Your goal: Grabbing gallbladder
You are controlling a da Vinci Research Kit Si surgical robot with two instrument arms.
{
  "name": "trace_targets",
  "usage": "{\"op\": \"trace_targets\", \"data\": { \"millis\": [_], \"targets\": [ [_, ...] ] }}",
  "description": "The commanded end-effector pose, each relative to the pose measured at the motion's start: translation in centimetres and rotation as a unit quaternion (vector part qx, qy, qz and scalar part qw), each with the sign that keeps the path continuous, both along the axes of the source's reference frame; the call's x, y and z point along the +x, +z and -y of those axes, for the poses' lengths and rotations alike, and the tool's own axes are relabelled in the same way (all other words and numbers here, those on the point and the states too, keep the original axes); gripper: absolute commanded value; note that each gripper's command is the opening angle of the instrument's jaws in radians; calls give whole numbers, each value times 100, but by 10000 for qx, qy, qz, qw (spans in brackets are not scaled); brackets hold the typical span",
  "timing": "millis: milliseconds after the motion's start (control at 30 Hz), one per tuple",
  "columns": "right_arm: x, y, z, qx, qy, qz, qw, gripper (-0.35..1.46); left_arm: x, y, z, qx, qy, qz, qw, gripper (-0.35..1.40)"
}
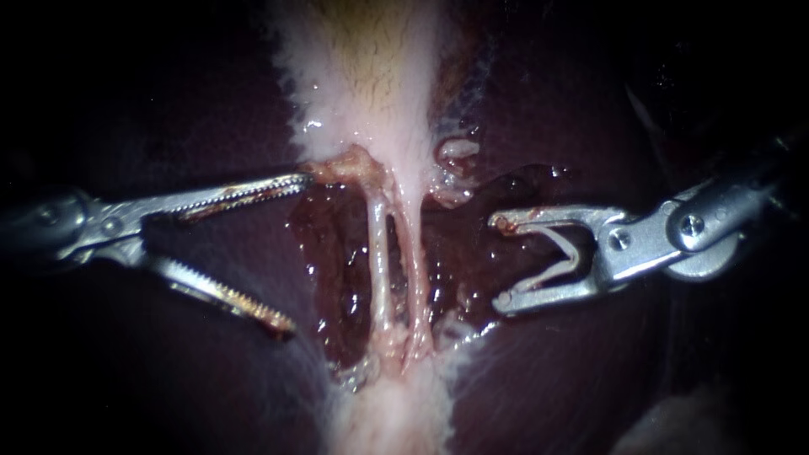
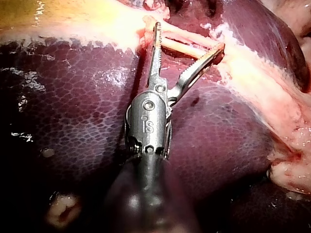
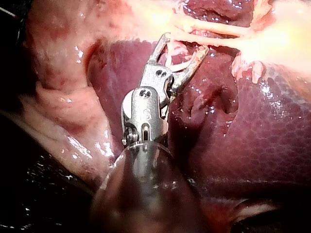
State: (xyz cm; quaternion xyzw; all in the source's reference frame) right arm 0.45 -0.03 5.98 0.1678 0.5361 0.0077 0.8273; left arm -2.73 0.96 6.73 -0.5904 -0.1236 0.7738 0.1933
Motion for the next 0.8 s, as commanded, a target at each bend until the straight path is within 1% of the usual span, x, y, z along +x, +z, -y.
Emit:
{"op": "trace_targets", "data": {
  "millis": [33,133,200,233,300,333,400,433,467,500,567,633,700,800],
  "targets": [
    [0,0,0,0,0,0,10000,50,0,0,-1,3,10,-10,10000,116],
    [0,0,0,26,11,7,10000,50,1,3,-5,14,31,-11,10000,118],
    [0,0,0,26,11,7,10000,50,3,6,-13,37,61,-19,10000,120],
    [0,0,0,26,11,7,10000,50,4,7,-17,40,48,-26,10000,120],
    [0,0,0,26,11,7,10000,50,6,11,-24,55,41,-134,9999,121],
    [0,0,0,26,11,7,10000,50,8,16,-29,75,69,-238,9997,121],
    [0,0,0,26,11,7,10000,50,12,24,-34,97,102,-391,9991,123],
    [0,0,0,26,11,7,10000,50,14,30,-37,113,132,-494,9986,125],
    [0,0,0,26,11,7,10000,50,15,34,-40,154,152,-541,9983,126],
    [0,0,0,26,11,7,10000,50,16,38,-43,141,191,-592,9980,128],
    [0,0,0,26,12,8,10000,50,13,48,-50,143,251,-697,9971,130],
    [0,0,0,26,12,8,10000,50,5,58,-58,87,317,-797,9963,130],
    [0,0,0,26,13,8,10000,50,-2,65,-64,14,351,-833,9959,126],
    [0,0,0,52,25,16,10000,50,-11,74,-71,18,358,-862,9956,120]
  ]
}}
